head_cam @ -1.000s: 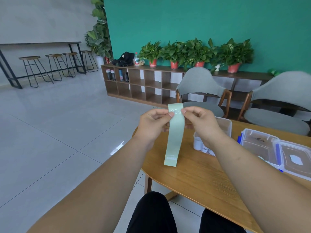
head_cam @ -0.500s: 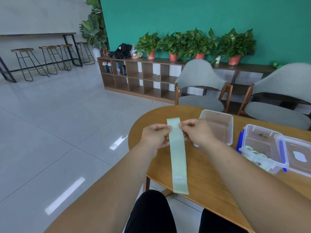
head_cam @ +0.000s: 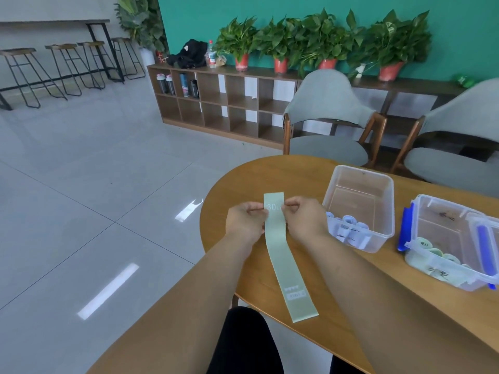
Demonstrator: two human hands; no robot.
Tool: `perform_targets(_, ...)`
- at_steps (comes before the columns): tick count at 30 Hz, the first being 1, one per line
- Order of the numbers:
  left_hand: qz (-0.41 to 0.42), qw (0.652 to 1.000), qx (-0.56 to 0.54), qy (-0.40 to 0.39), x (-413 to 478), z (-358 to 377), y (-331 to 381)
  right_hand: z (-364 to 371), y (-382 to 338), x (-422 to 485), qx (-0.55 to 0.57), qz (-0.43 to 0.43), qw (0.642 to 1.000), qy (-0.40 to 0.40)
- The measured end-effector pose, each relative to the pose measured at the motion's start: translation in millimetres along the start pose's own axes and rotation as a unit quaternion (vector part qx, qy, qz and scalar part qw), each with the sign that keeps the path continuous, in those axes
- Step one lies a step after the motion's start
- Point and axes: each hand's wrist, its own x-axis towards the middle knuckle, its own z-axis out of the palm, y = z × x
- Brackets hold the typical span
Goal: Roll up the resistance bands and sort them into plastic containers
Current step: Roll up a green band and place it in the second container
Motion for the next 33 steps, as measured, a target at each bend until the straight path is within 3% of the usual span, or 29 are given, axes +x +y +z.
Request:
perform_targets(6,0.056,0.985,0.16,0.042,16,-3,-16,24,13,-2,-0.05,0.027,0.998,-0.001)
perform_targets(9,0.046,0.989,0.135,0.04,20,1,-18,28,19,-3,-0.027,0.03,0.999,-0.021)
perform_targets(18,0.016,0.997,0.039,-0.059,20,19,-10,28,17,10,-0.018,0.035,0.997,-0.071)
perform_targets(25,0.053,0.989,0.135,-0.009,8,16,-11,30,20,2,-0.039,0.044,0.997,-0.05)
perform_targets(33,0.013,0.996,0.062,-0.067,1,8,-3,20,19,-2,-0.048,0.032,0.994,-0.088)
